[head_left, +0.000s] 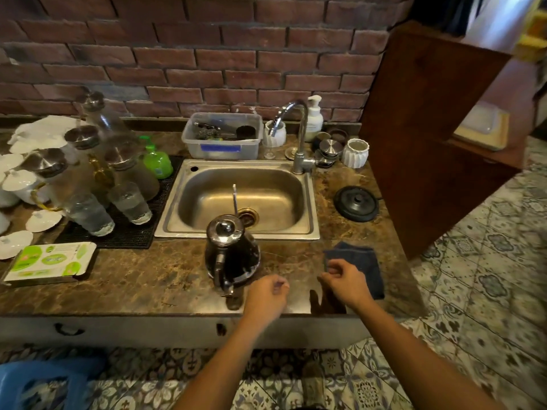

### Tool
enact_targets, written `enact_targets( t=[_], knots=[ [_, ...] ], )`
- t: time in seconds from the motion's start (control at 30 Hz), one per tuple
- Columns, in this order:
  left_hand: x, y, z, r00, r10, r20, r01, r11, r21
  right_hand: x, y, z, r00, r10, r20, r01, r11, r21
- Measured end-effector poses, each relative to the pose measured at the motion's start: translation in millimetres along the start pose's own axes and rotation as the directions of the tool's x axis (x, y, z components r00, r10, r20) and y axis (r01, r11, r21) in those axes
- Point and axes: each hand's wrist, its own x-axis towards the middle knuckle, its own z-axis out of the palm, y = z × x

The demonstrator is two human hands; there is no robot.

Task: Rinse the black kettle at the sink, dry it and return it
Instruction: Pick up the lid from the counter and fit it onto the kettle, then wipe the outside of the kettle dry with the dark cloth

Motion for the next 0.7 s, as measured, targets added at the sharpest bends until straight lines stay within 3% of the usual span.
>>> enact_targets(
  t=[0.3,0.53,0.7],
  knots=[
    [50.7,43.9,97.6,0.961,-0.243,0.132,0.258,0.960,-0.111,44.0,63.8,-72.7,0.981,0.159,-0.107,-0.160,0.987,-0.003],
    [79.3,69.1,138.6,0.936,-0.349,-0.042,0.334,0.921,-0.202,81.2,82.3,-99.9,0.972,0.230,-0.042,-0.230,0.973,0.016],
    [97.0,73.1,152.6,0.920,-0.386,-0.066,0.376,0.917,-0.133,101.3,84.1,-106.4,0.949,0.314,-0.002,-0.313,0.948,0.063]
  ],
)
